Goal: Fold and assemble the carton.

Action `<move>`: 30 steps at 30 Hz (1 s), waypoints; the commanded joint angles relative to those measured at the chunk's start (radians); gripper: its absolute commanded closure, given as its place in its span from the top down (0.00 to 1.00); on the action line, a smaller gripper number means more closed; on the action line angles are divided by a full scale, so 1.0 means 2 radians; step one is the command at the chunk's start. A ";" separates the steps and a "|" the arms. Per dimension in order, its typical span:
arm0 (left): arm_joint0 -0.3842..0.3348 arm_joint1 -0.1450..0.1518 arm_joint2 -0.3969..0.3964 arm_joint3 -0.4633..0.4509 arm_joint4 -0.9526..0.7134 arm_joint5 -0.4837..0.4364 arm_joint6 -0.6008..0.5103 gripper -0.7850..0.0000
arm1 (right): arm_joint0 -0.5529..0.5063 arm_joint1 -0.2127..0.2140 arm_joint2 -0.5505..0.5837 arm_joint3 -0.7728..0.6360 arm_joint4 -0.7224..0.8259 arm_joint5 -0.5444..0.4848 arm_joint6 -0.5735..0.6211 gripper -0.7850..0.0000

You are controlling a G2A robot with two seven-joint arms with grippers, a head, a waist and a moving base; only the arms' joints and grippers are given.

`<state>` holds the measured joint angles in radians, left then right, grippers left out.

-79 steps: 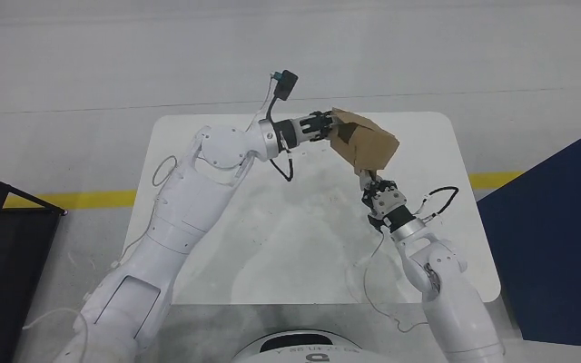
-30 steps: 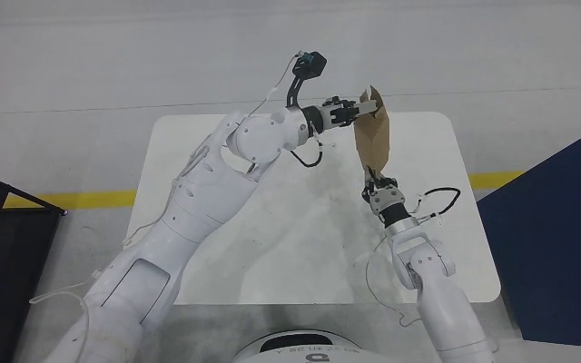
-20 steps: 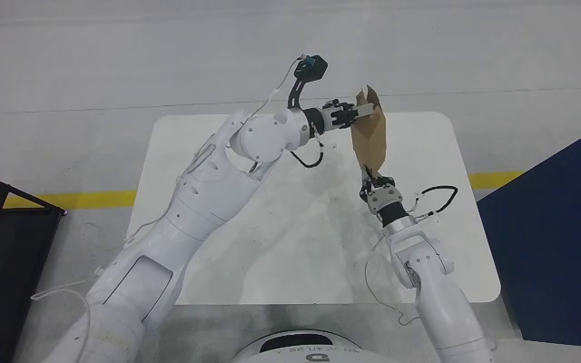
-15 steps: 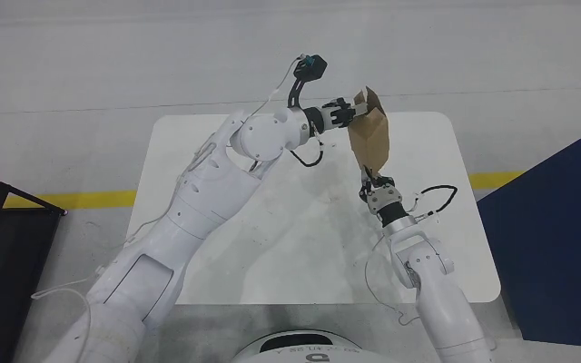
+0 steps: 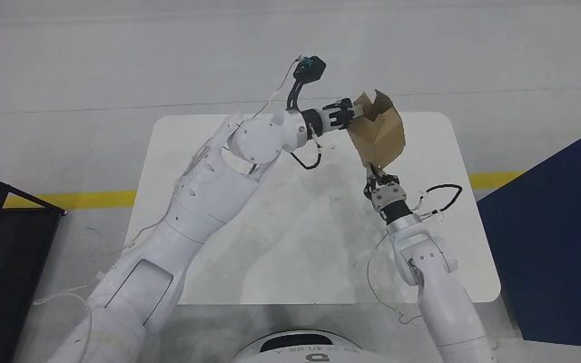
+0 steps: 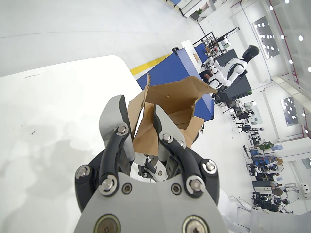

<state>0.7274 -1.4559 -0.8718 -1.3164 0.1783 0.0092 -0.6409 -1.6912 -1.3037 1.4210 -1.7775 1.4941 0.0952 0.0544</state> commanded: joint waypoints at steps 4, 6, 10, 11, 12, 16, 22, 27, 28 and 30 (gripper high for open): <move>0.008 0.002 -0.014 0.007 -0.017 -0.002 -0.007 0.36 | -0.001 -0.001 0.004 -0.001 0.005 -0.002 0.000 0.00; 0.010 0.002 -0.016 0.008 -0.017 -0.001 -0.007 0.36 | -0.001 -0.001 0.005 -0.001 0.005 -0.003 0.001 0.00; 0.012 0.003 -0.019 0.008 -0.014 0.004 -0.007 0.36 | -0.002 -0.002 0.004 -0.003 0.004 -0.004 0.002 0.00; 0.012 0.003 -0.021 0.008 -0.015 0.007 -0.008 0.36 | -0.002 -0.002 0.004 -0.004 0.003 -0.003 0.002 0.00; 0.013 0.003 -0.022 0.009 -0.018 0.012 -0.007 0.36 | -0.002 -0.002 0.004 -0.004 0.003 -0.002 0.002 0.00; 0.013 0.001 -0.030 0.015 -0.044 0.031 -0.011 0.29 | -0.003 -0.003 0.004 -0.006 0.002 -0.004 0.004 0.00; 0.005 0.000 -0.022 0.020 -0.025 0.034 -0.019 0.32 | -0.006 -0.004 0.005 -0.009 0.002 -0.005 0.006 0.00; 0.001 -0.001 -0.013 0.023 -0.006 0.033 -0.021 0.44 | -0.008 -0.004 0.006 -0.012 0.001 -0.004 0.007 0.00; 0.000 -0.001 -0.011 0.023 -0.003 0.032 -0.021 0.47 | -0.009 -0.004 0.006 -0.013 0.001 -0.004 0.007 0.00; 0.000 -0.002 -0.009 0.025 0.000 0.031 -0.023 0.62 | -0.010 -0.004 0.007 -0.014 0.001 -0.003 0.009 0.00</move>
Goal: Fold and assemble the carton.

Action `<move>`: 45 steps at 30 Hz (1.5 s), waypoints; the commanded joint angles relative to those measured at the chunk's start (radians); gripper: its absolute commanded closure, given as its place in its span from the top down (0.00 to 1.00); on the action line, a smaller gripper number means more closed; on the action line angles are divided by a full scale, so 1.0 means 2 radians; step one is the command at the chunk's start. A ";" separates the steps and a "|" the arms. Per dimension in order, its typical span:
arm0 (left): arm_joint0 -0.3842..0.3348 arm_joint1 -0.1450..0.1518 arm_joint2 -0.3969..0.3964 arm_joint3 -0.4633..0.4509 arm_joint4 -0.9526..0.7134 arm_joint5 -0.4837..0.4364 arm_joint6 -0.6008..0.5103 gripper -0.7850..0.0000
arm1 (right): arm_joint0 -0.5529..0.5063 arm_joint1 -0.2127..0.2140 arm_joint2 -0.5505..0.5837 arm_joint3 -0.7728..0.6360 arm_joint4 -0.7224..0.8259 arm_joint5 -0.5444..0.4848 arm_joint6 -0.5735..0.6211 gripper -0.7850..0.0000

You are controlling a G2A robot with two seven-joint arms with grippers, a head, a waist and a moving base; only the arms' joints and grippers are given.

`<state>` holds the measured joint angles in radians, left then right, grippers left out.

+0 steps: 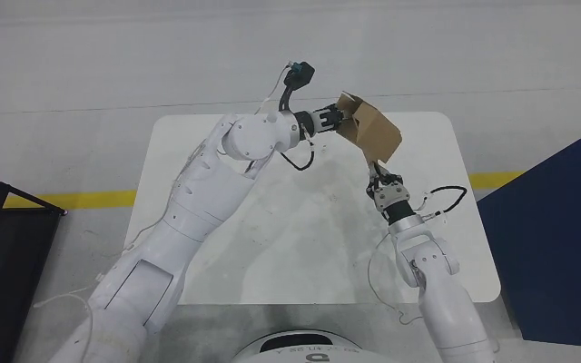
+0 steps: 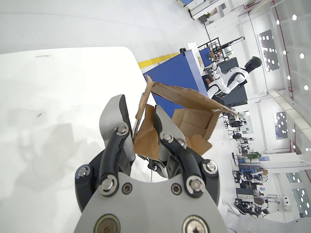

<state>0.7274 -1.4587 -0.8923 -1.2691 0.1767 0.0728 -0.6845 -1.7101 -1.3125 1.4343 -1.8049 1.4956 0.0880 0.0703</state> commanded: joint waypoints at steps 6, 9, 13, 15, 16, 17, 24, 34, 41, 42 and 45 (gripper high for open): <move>-0.002 -0.002 0.008 0.006 0.004 -0.004 -0.009 1.00 | -0.002 0.000 0.003 -0.003 -0.001 0.003 0.002 0.00; -0.003 -0.003 0.010 0.009 0.006 -0.006 -0.012 1.00 | -0.002 -0.001 0.004 -0.003 0.000 0.005 0.002 0.00; -0.004 -0.004 0.010 0.011 0.004 -0.010 -0.013 1.00 | -0.002 -0.001 0.006 -0.003 0.001 0.006 0.001 0.00; -0.003 -0.004 0.005 0.010 -0.001 -0.013 -0.008 1.00 | -0.002 -0.001 0.006 -0.003 0.001 0.007 0.002 0.00; -0.002 -0.004 0.002 0.009 -0.006 -0.014 -0.007 1.00 | -0.002 -0.001 0.006 -0.003 0.001 0.008 0.002 0.00; -0.001 -0.004 -0.002 0.007 -0.011 -0.016 -0.006 1.00 | -0.002 -0.002 0.006 -0.003 0.002 0.009 0.002 0.00; 0.024 0.009 -0.052 -0.019 -0.026 -0.021 -0.010 1.00 | -0.002 -0.002 0.014 -0.002 0.043 0.037 0.008 0.00; 0.107 0.038 -0.161 -0.080 -0.036 -0.030 -0.035 1.00 | -0.005 -0.002 0.023 -0.005 0.062 0.050 0.010 0.00; 0.119 0.041 -0.171 -0.089 -0.044 -0.031 -0.043 1.00 | -0.005 -0.002 0.023 -0.005 0.062 0.050 0.010 0.00; 0.119 0.041 -0.171 -0.089 -0.044 -0.031 -0.043 1.00 | -0.005 -0.002 0.023 -0.005 0.062 0.050 0.010 0.00; 0.119 0.041 -0.171 -0.089 -0.044 -0.031 -0.043 1.00 | -0.001 -0.001 0.017 -0.002 0.045 0.055 -0.001 0.00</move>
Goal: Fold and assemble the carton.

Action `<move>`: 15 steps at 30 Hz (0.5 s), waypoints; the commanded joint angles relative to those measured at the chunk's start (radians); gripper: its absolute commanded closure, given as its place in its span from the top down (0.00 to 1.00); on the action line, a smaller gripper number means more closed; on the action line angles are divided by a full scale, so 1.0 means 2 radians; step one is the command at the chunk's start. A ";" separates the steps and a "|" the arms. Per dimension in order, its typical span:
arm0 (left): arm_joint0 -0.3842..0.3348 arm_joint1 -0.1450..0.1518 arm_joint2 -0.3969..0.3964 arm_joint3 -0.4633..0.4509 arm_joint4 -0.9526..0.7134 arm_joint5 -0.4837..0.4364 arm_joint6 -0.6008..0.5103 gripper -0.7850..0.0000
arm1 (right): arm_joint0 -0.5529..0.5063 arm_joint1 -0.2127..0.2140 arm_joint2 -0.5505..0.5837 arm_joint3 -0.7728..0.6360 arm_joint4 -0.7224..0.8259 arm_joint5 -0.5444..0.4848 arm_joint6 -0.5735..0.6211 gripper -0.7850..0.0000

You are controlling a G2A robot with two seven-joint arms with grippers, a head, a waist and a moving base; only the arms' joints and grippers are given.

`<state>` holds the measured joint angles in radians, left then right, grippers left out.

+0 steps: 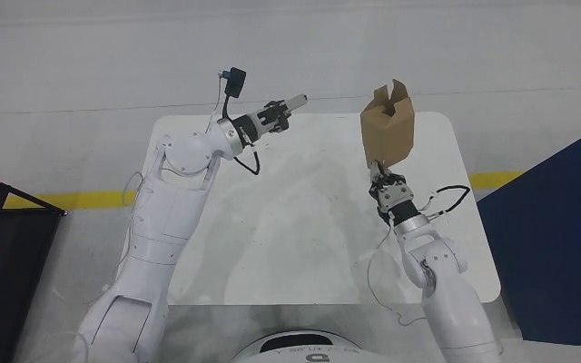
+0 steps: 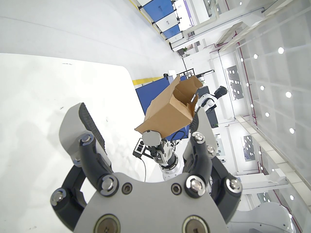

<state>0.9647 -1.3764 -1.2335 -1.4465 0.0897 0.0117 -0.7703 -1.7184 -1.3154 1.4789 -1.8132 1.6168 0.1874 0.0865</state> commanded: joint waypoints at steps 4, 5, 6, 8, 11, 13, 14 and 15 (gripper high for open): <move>0.000 0.000 0.000 0.000 0.000 0.000 0.000 1.00 | -0.007 0.006 -0.012 -0.026 -0.073 0.061 0.016 0.00; 0.000 0.000 0.000 0.000 0.000 0.000 0.000 1.00 | -0.017 0.008 -0.012 -0.035 -0.091 0.076 0.034 0.00; 0.000 0.000 0.000 0.000 0.000 0.000 0.000 1.00 | -0.023 0.009 -0.012 -0.041 -0.102 0.083 0.045 0.00; 0.000 0.000 0.000 0.000 0.000 0.000 0.000 1.00 | -0.045 0.013 -0.009 -0.054 -0.122 0.100 0.072 0.00; 0.000 0.000 0.000 0.000 0.000 0.000 0.000 1.00 | -0.067 0.014 -0.009 -0.067 -0.106 0.124 0.089 0.00; 0.000 0.000 0.000 0.000 0.000 0.000 0.000 1.00 | -0.075 0.015 -0.011 -0.072 -0.094 0.143 0.092 0.00; 0.000 0.000 0.000 0.000 0.000 0.000 0.000 1.00 | -0.076 0.016 -0.011 -0.071 -0.085 0.149 0.090 0.00; 0.000 0.000 0.000 0.000 0.000 0.000 0.000 1.00 | -0.077 0.015 -0.011 -0.067 -0.070 0.148 0.085 0.00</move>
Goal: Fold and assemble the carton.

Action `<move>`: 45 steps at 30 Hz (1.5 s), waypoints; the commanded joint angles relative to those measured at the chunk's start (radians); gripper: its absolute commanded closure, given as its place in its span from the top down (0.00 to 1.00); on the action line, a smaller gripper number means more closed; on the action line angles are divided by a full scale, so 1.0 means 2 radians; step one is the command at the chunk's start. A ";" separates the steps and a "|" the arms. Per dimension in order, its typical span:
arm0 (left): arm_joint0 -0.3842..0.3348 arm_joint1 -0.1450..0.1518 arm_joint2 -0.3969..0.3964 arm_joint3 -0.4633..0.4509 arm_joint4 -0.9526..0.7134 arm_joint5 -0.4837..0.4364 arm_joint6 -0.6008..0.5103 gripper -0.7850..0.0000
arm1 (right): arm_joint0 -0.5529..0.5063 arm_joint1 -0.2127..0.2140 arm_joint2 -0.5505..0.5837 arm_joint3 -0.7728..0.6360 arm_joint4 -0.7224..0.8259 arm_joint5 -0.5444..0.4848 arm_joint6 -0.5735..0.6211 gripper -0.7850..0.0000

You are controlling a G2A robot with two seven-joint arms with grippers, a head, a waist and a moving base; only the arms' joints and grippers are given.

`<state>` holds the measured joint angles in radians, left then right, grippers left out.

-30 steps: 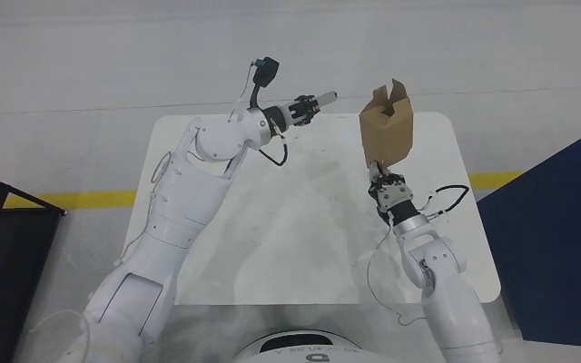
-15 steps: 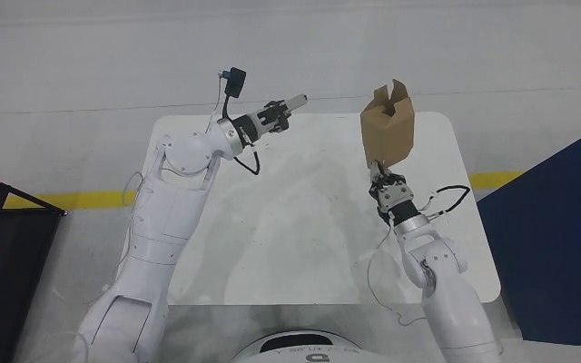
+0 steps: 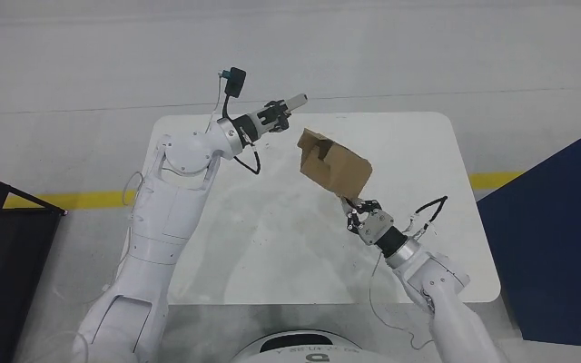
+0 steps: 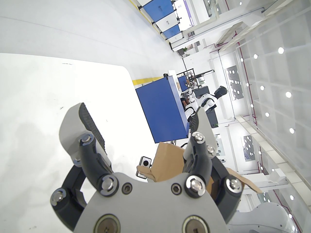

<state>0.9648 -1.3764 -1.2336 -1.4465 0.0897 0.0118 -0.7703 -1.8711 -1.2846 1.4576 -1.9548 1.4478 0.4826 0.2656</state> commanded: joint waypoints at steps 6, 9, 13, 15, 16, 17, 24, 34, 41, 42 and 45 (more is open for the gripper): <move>0.006 0.000 0.001 -0.001 -0.002 0.000 0.005 1.00 | -0.001 0.000 0.000 0.003 0.014 0.000 -0.005 0.00; 0.017 0.002 -0.003 -0.003 -0.018 -0.012 0.000 1.00 | 0.000 -0.001 -0.002 0.011 0.030 -0.001 -0.010 0.00; 0.024 0.004 -0.015 0.007 -0.056 -0.034 -0.023 1.00 | 0.006 0.001 0.000 0.019 0.063 0.035 -0.003 0.00; 0.025 0.005 -0.014 0.013 -0.088 -0.056 -0.055 1.00 | 0.009 0.002 0.002 0.024 0.075 0.048 -0.003 0.00; 0.025 0.006 -0.014 0.017 -0.095 -0.061 -0.063 1.00 | 0.009 0.002 0.002 0.025 0.076 0.049 -0.004 0.00; 0.025 0.006 -0.013 0.021 -0.101 -0.067 -0.074 1.00 | 0.010 0.002 0.001 0.026 0.077 0.049 -0.006 0.00; 0.019 0.009 -0.003 0.034 -0.097 -0.073 -0.088 1.00 | 0.014 0.003 -0.007 0.025 0.071 0.041 -0.019 0.00; -0.007 0.009 0.031 0.048 -0.093 -0.062 -0.106 1.00 | 0.023 0.003 -0.024 0.029 0.064 0.024 -0.039 0.00; -0.026 0.007 0.057 0.065 -0.100 -0.073 -0.135 1.00 | 0.026 0.005 -0.027 0.027 0.065 0.022 -0.045 0.00; -0.029 0.007 0.060 0.068 -0.099 -0.074 -0.136 1.00 | 0.027 0.005 -0.027 0.027 0.065 0.022 -0.045 0.00; -0.035 0.008 0.063 0.073 -0.090 -0.074 -0.141 0.94 | 0.028 0.005 -0.029 0.027 0.065 0.021 -0.047 0.00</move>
<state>0.8998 -1.3607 -1.1094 -1.3040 -0.1012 -0.1364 -1.0485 -1.8163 -1.2742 1.4015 -1.9007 1.5786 0.5259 0.1730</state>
